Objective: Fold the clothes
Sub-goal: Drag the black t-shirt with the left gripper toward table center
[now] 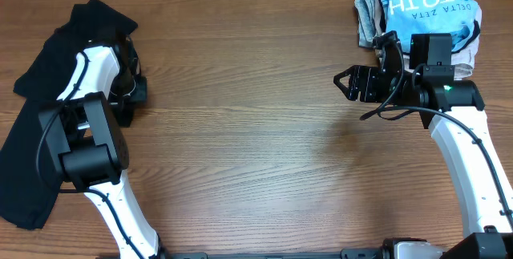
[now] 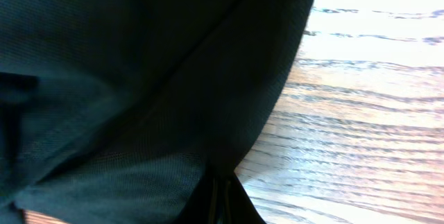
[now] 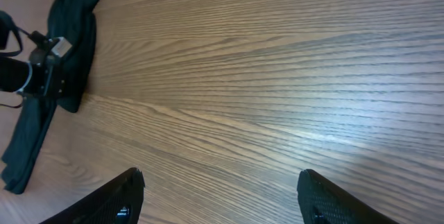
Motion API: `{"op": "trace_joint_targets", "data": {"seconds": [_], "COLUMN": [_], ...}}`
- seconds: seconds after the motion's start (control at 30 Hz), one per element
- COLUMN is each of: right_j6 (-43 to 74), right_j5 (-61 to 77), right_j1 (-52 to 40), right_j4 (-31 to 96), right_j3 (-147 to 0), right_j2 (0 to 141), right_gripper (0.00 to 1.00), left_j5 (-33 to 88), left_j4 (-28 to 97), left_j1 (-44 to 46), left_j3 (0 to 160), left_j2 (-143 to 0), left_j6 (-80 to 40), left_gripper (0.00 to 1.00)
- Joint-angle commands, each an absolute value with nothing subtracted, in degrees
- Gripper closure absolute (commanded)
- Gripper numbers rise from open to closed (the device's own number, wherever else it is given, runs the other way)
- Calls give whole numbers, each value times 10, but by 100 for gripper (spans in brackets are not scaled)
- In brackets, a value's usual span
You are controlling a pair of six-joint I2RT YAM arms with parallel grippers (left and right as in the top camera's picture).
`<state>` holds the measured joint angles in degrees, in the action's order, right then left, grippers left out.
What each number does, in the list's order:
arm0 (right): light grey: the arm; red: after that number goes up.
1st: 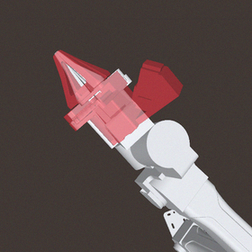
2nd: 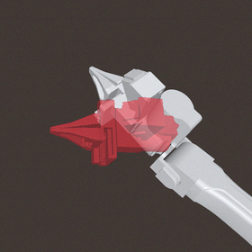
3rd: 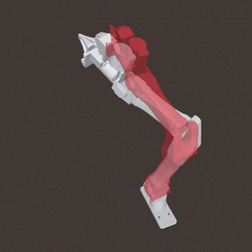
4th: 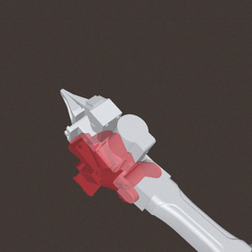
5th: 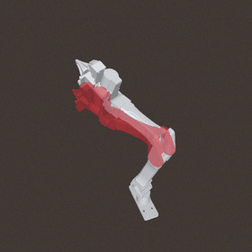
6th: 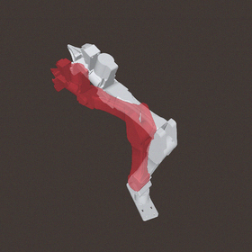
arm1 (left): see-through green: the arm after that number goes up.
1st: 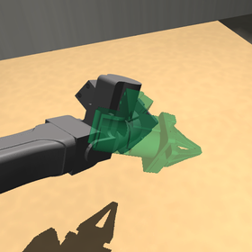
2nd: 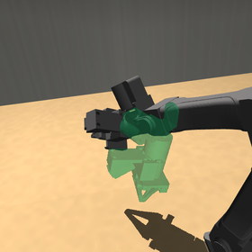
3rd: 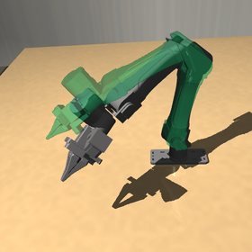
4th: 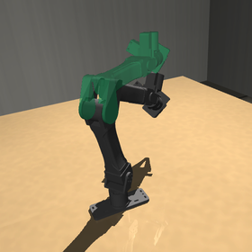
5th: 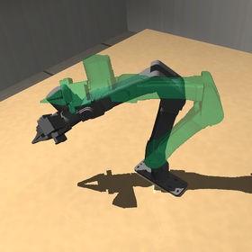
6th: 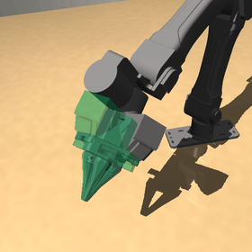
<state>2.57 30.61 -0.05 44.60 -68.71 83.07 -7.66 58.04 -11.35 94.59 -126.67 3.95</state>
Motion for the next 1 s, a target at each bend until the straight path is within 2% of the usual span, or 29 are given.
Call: {"op": "trace_joint_targets", "data": {"seconds": [0.0, 0.2, 0.63, 0.73, 0.87, 0.97], "right_j6": [24, 24, 26, 26, 26, 26], "right_j5": [279, 230, 230, 230, 234, 247], "right_j1": [-3, 2, 94, 125, 163, 181], "right_j4": [443, 440, 448, 460, 471, 473], "right_j3": [-697, -699, -743, -765, -789, -797], "right_j2": [833, 833, 820, 815, 810, 808], "right_gripper": [25, 25, 25, 25, 25, 24], "left_j5": [53, 151, 150, 130, 118, 101], "left_j4": [587, 584, 529, 545, 572, 604], "left_j1": [-99, -12, 342, 401, 456, 469], "left_j3": [948, 948, 958, 987, 1035, 1080], "left_j2": [-1282, -1282, -1282, -1282, -1281, -1281], "left_j6": [24, 26, 29, 32, 32, 32], "left_gripper": [96, 96, 96, 96, 91, 82]}}
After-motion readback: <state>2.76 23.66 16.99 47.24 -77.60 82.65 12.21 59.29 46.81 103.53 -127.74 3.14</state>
